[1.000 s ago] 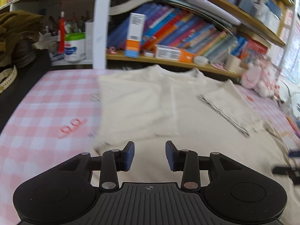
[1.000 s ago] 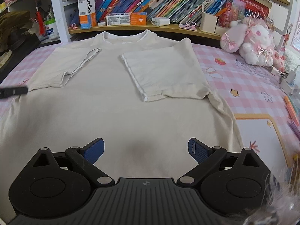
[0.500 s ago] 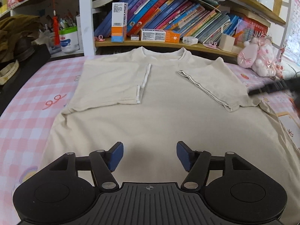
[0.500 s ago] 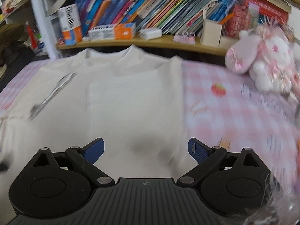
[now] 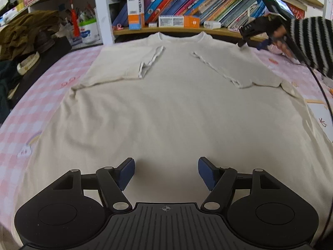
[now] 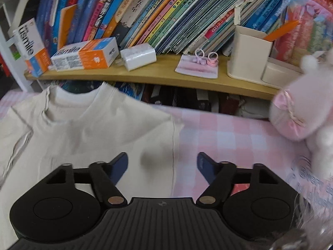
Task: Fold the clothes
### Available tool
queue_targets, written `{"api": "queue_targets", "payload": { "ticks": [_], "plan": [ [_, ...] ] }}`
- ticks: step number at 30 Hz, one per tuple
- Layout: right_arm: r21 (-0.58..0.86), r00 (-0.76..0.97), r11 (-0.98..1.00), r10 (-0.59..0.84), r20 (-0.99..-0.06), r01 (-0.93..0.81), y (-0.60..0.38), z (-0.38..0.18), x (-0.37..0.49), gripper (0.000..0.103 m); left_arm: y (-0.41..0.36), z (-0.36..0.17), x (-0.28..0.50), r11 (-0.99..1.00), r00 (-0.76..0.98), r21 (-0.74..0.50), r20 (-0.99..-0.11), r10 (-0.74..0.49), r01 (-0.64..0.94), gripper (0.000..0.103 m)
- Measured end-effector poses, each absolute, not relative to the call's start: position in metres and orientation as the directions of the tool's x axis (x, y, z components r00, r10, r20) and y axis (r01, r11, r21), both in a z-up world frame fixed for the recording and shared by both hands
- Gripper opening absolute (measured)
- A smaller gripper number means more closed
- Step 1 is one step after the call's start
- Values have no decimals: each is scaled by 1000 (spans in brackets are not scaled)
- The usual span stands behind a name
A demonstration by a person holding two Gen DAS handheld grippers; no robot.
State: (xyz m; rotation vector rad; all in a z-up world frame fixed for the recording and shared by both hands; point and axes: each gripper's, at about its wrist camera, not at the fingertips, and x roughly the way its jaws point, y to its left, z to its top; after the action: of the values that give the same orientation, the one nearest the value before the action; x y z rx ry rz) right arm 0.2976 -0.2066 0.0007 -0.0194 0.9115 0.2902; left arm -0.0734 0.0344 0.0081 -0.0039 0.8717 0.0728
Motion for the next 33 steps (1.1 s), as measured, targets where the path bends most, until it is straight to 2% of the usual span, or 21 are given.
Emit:
{"api": "queue_targets", "payload": {
  "ticks": [3,4,5,6,10,13,15,16,17,18,19,21,24,25,26,28,33],
  "plan": [
    [121,560,958,251,-789,-258,-208,-3,309,51,31,9,-76,995,633,31,-770,81,-90,69],
    [118,550,954,257,-794,-275,-209,-4,310,36,31,10,-76,995,633,35,-769,89,-97,69],
    [115,540,950,263,-799,-291,-210,-4,311,15,31,11,-76,994,633,39,-768,97,-104,69],
    [117,540,948,268,-798,-297,-214,-2,312,10,31,12,-76,993,635,39,-766,100,-109,69],
    [155,593,976,215,-776,-151,-248,5,313,4,30,12,-75,992,635,27,-766,99,-122,69],
    [176,571,981,194,-798,-87,-269,-6,316,5,27,12,-73,994,629,36,-772,94,-104,69],
    [254,568,966,235,-789,-47,-282,-8,315,8,25,14,-72,995,631,44,-771,91,-90,69],
    [300,573,954,260,-777,-26,-288,-8,314,19,23,14,-72,996,630,45,-772,87,-82,69],
    [332,581,943,282,-764,-22,-290,-7,313,38,23,14,-71,996,628,46,-774,84,-77,69],
    [354,592,935,300,-748,-28,-290,-4,311,46,22,14,-70,996,625,48,-776,83,-72,69],
    [367,603,929,318,-731,-44,-287,-1,309,50,21,13,-69,997,623,50,-778,80,-65,69],
    [371,589,925,343,-732,-77,-277,0,311,50,19,13,-68,997,619,53,-782,74,-52,69],
    [348,555,931,346,-757,-105,-262,-4,318,45,15,13,-68,997,614,66,-786,74,-35,69],
    [335,536,936,338,-773,-107,-258,-8,320,32,14,13,-68,997,612,69,-787,74,-32,69],
    [317,531,940,335,-778,-128,-254,-9,321,6,14,13,-69,997,612,71,-787,76,-32,69],
    [243,560,951,308,-769,-189,-246,-3,317,5,16,14,-70,997,611,69,-787,79,-40,69],
    [238,585,965,259,-769,-114,-254,-8,315,6,22,12,-73,996,608,59,-789,91,-72,69]
  ]
}}
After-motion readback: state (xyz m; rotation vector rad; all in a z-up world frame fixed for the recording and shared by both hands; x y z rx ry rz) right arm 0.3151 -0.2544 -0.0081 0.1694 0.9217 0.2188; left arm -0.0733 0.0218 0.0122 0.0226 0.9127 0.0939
